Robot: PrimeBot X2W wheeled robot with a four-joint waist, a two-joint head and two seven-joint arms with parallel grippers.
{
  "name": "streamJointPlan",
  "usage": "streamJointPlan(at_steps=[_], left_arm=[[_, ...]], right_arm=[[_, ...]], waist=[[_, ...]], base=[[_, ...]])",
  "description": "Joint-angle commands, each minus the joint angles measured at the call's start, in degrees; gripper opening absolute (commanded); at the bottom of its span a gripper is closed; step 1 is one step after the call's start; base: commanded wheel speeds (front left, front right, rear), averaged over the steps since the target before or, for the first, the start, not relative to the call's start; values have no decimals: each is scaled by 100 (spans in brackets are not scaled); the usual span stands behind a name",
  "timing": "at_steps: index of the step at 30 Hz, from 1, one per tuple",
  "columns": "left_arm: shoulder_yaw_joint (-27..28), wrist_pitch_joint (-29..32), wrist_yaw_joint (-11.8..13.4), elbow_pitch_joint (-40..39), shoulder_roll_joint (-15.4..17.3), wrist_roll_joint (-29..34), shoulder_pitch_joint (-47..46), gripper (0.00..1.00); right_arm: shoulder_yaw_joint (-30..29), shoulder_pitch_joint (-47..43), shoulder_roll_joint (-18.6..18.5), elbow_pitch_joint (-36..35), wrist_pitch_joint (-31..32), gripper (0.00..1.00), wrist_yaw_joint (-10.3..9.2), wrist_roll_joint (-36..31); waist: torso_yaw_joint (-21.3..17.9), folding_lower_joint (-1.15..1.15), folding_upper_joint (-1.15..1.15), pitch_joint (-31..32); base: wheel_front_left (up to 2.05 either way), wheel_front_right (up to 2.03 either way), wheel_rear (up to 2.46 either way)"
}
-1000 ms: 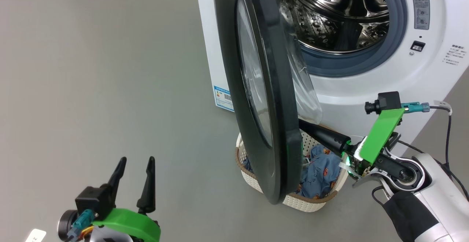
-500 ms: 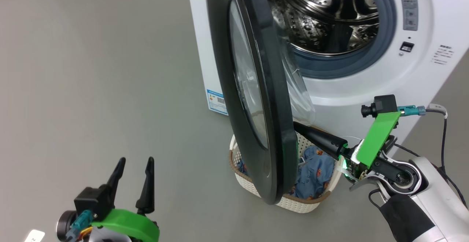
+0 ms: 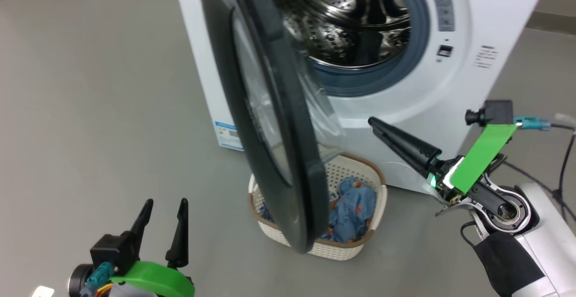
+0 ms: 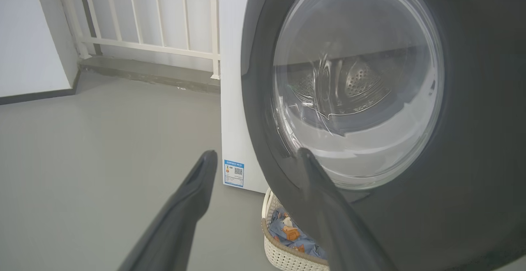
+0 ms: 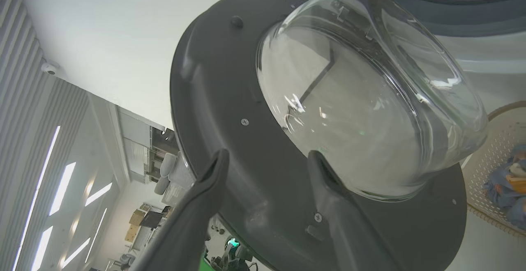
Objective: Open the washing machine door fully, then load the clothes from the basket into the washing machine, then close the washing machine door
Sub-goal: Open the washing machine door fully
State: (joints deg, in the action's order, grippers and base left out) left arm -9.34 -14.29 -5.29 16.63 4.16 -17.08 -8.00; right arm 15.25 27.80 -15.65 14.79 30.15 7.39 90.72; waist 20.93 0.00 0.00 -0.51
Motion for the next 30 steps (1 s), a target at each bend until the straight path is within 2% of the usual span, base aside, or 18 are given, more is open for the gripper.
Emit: streamJointPlan(at_steps=[1, 6, 14, 25, 30], left_arm=[[160, -30, 32, -145, 138, -49, -96, 100], [137, -37, 82, -149, 162, -13, -94, 100], [207, -55, 127, -186, 180, -27, -76, 100], [288, -67, 206, -310, 173, -26, 19, 100], [330, -69, 235, -368, 165, -30, 73, 100]], right_arm=[[22, -76, -30, -347, -188, 100, 10, -225], [186, -253, -218, -784, -822, 100, 10, -844], [440, -501, -587, -938, -1875, 100, 10, -1502], [746, -950, -1233, -701, -3551, 100, 10, -2675], [580, -1200, -1230, -341, -4177, 100, 10, -3305]], waist=[[-284, 0, 0, 67], [-604, 0, 0, 97], [-1024, 0, 0, 126], [-1491, 0, 0, 138], [-1618, 0, 0, 129]], base=[[0, 0, 0], [0, 0, 0], [0, 0, 0], [0, 0, 0], [0, 0, 0]])
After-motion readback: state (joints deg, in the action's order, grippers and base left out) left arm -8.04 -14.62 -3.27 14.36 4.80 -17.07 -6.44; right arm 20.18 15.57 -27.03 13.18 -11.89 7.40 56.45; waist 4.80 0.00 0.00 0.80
